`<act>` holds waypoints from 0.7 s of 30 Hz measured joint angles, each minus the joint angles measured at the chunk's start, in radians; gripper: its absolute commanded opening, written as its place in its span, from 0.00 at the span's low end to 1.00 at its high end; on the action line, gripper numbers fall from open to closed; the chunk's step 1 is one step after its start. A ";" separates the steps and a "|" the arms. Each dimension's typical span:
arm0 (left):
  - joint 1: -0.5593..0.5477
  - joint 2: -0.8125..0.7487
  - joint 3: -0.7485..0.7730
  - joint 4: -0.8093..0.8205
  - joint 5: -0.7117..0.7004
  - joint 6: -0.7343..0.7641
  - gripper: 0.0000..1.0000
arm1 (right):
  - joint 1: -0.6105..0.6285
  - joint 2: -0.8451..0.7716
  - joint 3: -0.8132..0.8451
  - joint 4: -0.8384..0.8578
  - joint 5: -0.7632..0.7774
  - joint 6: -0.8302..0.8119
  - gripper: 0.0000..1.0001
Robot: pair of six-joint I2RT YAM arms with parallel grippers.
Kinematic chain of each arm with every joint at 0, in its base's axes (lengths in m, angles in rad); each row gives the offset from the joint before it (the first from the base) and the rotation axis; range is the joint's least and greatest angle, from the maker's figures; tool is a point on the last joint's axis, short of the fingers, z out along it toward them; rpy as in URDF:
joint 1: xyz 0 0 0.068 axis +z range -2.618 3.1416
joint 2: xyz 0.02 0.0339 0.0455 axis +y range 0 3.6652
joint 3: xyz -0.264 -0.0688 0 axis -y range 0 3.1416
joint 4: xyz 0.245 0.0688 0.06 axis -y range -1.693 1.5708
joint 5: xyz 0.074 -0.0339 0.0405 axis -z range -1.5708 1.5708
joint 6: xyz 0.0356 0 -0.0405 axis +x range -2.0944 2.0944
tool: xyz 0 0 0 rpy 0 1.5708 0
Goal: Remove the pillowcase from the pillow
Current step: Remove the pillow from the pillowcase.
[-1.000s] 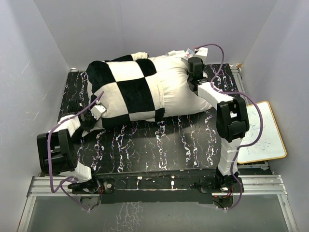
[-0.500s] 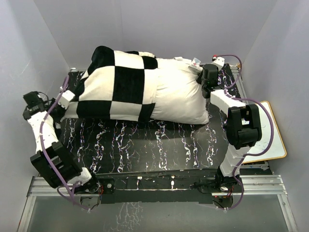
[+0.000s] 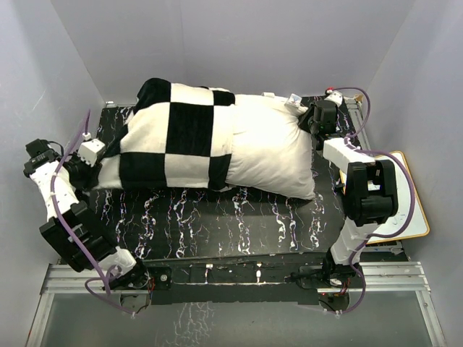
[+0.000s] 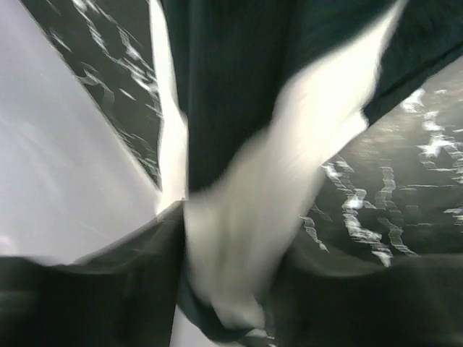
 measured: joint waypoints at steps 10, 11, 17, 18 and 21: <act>-0.375 0.058 0.144 -0.192 0.079 -0.220 0.85 | 0.139 -0.184 -0.257 0.328 0.201 -0.235 0.08; -0.401 0.083 0.191 -0.186 0.090 -0.247 0.86 | 0.164 -0.206 -0.289 0.389 0.213 -0.283 0.08; -0.496 0.327 0.635 -0.142 0.113 -0.417 0.90 | 0.291 -0.330 -0.427 0.642 0.236 -0.515 0.08; -0.505 0.371 0.716 -0.129 0.110 -0.439 0.91 | 0.306 -0.350 -0.435 0.663 0.224 -0.541 0.08; -0.519 0.464 0.890 -0.101 0.080 -0.472 0.92 | 0.331 -0.407 -0.460 0.705 0.190 -0.590 0.08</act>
